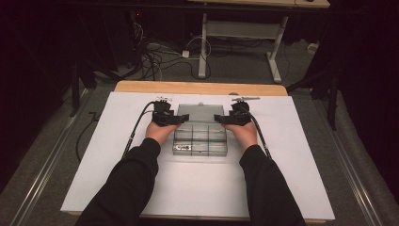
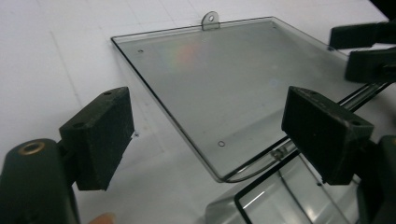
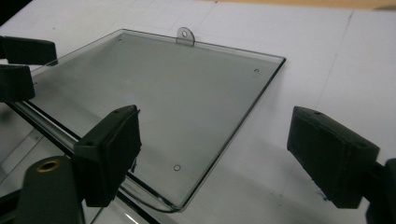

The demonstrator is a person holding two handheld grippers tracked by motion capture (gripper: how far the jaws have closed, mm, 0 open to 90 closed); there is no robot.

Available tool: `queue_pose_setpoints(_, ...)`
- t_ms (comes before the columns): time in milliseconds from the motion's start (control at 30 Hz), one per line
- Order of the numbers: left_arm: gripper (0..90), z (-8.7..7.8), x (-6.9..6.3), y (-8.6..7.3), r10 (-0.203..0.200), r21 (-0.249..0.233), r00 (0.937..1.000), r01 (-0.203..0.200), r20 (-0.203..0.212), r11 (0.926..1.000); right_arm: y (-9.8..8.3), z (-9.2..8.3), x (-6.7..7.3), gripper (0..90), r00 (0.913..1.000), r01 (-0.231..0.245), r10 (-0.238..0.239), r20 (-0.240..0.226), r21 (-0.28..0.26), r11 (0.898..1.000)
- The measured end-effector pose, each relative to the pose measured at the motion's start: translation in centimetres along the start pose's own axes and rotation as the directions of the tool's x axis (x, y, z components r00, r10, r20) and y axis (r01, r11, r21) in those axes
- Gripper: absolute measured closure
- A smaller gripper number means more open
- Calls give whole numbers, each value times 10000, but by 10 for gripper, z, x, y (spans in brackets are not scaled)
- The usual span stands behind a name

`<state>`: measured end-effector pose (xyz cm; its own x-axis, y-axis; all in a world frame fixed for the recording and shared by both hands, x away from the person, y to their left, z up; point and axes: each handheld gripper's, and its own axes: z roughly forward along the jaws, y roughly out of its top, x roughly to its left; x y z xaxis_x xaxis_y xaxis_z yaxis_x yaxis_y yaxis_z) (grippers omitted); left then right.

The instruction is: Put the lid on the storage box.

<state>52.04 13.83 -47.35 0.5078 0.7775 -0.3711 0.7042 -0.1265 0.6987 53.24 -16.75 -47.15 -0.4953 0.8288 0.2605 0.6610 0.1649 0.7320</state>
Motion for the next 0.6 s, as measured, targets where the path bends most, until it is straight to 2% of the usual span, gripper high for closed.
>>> queue_pose_setpoints(167, 183, 3, -1, -1, -198, -39, 9995, 199, 238, 9998, -2, 3, -6, 186, 9961, -689, 691, -542, 68, 9976)
queue_pose_setpoints(233, 193, 4, -1, -1, -247, -51, 9993, 249, 290, 9997, -2, 5, -7, 193, 9925, -881, 891, -837, 154, 9960)
queue_pose_setpoints(333, 202, 5, 0, -1, -286, -49, 9990, 287, 354, 9996, -2, 7, -8, 225, 9819, -1245, 1294, -1383, 436, 9913)
queue_pose_setpoints(433, 217, 5, 0, -1, -219, -47, 9996, 220, 198, 9997, -2, 10, -7, 255, 9765, -1336, 1396, -1643, 475, 9899)
queue_pose_setpoints(500, 219, 5, 1, -1, -154, -42, 9999, 155, 54, 9999, -3, 11, -7, 278, 9681, -1548, 1614, -1918, 489, 9867)
queue_pose_setpoints(600, 226, 6, 4, -1, -299, -18, 9995, 299, 72, 9996, -4, 12, -7, 294, 9640, -1681, 1752, -2003, 517, 9844)
